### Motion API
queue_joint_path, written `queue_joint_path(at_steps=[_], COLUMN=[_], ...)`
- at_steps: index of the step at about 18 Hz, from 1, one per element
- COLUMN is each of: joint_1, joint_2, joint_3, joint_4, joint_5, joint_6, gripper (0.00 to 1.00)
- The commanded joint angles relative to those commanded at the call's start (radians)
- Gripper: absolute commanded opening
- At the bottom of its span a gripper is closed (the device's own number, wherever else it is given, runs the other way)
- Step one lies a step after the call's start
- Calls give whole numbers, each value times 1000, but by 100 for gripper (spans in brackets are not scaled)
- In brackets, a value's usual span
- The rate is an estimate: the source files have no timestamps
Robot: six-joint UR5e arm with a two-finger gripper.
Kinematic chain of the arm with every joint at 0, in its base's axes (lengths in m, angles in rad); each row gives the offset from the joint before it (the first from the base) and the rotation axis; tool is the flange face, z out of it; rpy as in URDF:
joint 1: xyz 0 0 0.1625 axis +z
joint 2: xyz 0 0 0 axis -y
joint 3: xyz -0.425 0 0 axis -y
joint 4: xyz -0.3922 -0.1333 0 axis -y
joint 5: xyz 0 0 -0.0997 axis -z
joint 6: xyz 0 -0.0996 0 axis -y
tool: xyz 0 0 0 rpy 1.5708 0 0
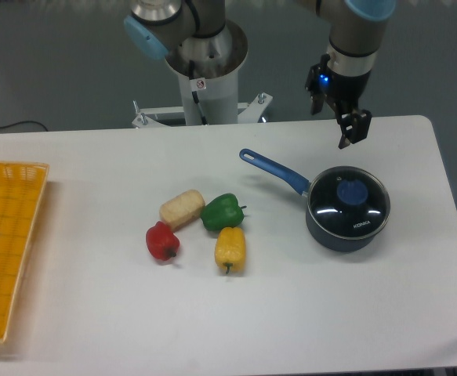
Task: Open the lid
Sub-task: 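Open the gripper and move it over the saucepan lid, then lower the open gripper around the blue lid knob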
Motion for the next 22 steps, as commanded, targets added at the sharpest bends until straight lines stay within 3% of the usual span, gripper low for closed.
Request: queue_joint_path(at_steps=[4,13,16,19,22], joint_1=[-3,-5,-3,-14,-23], joint_2=[-14,-51,-57,-81,-86], joint_3=[0,23,25,38,38], joint_4=[54,64,63,112,114], joint_5=[5,52,43,43,40], joint_6=[-28,-29,-207,-400,-541], gripper=[100,100,100,100,100])
